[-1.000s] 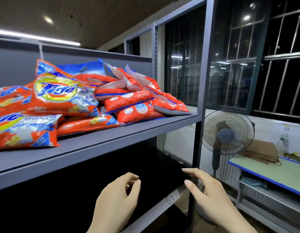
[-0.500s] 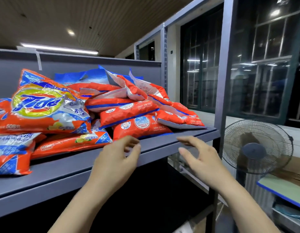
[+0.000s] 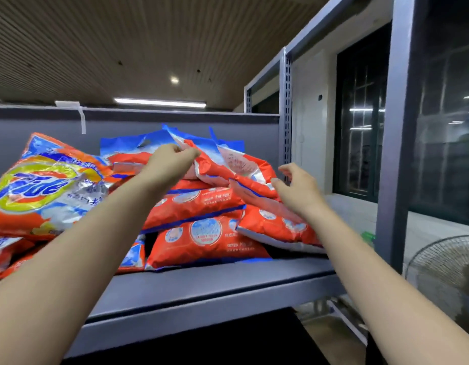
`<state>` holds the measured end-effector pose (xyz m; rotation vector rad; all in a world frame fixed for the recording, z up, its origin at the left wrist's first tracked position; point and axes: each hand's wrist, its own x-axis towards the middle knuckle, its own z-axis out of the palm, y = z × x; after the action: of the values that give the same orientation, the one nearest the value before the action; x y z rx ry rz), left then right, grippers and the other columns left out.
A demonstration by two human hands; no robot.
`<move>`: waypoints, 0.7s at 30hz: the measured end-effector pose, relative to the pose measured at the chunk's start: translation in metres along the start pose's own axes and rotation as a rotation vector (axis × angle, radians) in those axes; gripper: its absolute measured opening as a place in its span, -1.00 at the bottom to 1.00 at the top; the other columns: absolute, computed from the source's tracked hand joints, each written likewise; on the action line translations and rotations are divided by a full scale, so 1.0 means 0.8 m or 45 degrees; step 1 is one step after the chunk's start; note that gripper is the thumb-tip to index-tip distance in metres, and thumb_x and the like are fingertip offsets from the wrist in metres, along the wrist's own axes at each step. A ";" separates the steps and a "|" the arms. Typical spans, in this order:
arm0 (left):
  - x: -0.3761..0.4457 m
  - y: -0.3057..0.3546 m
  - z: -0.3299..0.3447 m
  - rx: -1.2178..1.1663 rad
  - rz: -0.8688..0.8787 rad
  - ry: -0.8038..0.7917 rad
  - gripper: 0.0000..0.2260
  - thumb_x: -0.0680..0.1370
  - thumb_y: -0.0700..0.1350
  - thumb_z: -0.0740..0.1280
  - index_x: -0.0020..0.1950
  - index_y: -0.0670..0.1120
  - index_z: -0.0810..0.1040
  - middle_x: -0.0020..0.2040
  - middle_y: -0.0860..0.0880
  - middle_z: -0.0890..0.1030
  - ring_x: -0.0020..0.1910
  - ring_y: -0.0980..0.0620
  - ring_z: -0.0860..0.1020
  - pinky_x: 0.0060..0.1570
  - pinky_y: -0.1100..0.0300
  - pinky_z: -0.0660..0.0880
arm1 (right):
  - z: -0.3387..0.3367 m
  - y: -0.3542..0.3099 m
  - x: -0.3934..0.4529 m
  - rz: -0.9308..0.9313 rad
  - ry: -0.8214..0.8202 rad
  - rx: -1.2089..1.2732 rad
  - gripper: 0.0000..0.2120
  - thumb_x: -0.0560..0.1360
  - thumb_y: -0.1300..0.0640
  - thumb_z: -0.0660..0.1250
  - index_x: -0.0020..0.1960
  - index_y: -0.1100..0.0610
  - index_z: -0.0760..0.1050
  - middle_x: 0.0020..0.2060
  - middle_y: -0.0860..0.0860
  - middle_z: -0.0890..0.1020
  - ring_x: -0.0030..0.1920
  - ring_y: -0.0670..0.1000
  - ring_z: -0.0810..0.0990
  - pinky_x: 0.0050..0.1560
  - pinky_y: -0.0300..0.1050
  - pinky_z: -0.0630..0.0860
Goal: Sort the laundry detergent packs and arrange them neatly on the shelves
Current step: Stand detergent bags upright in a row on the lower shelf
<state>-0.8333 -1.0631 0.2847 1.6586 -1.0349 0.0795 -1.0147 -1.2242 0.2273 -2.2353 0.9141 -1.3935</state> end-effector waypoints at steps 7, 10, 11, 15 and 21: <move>0.069 -0.003 0.044 0.061 -0.295 0.163 -0.71 0.51 0.00 0.30 0.08 -0.19 0.47 0.13 -0.22 0.56 0.13 -0.20 0.54 0.16 -0.05 0.50 | 0.036 0.021 0.073 0.109 -0.209 -0.065 -0.50 0.47 -0.09 0.31 0.29 0.17 0.39 0.22 0.17 0.54 0.23 0.18 0.49 0.20 0.02 0.44; 0.086 -0.005 0.058 0.159 -0.411 0.157 -0.58 0.46 0.13 0.33 0.10 -0.19 0.47 0.23 -0.27 0.49 0.13 -0.23 0.54 0.11 -0.05 0.53 | 0.045 0.020 0.087 0.203 -0.287 -0.128 -0.39 0.43 -0.23 0.31 0.30 0.16 0.37 0.24 0.18 0.51 0.24 0.21 0.49 0.17 0.01 0.45; 0.088 -0.005 0.064 0.241 -0.445 0.142 -0.47 0.45 0.20 0.33 0.19 -0.19 0.48 0.29 -0.26 0.42 0.14 -0.23 0.52 0.12 -0.05 0.52 | 0.046 0.019 0.091 0.234 -0.300 -0.163 -0.37 0.42 -0.26 0.31 0.31 0.16 0.38 0.25 0.18 0.51 0.24 0.22 0.49 0.14 0.00 0.44; 0.090 -0.007 0.083 0.492 -0.416 0.216 -0.40 0.51 0.21 0.25 0.37 -0.19 0.40 0.39 -0.23 0.31 0.27 -0.27 0.42 0.25 -0.03 0.37 | 0.053 0.017 0.101 0.263 -0.285 -0.196 -0.52 0.45 -0.18 0.32 0.21 0.14 0.48 0.19 0.18 0.55 0.18 0.23 0.52 0.02 -0.05 0.44; 0.072 -0.008 0.095 0.338 -0.099 0.421 -0.67 0.60 0.08 0.17 0.26 -0.05 0.53 0.21 -0.16 0.57 0.21 -0.23 0.48 0.12 0.03 0.35 | 0.053 0.021 0.095 0.244 -0.053 -0.091 -0.76 0.52 0.03 0.26 0.08 0.17 0.52 0.10 0.19 0.59 0.12 0.25 0.53 -0.09 -0.07 0.37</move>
<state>-0.8278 -1.1586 0.2823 1.8457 -0.7304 0.4408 -0.9593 -1.2902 0.2485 -2.1539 1.1469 -1.2421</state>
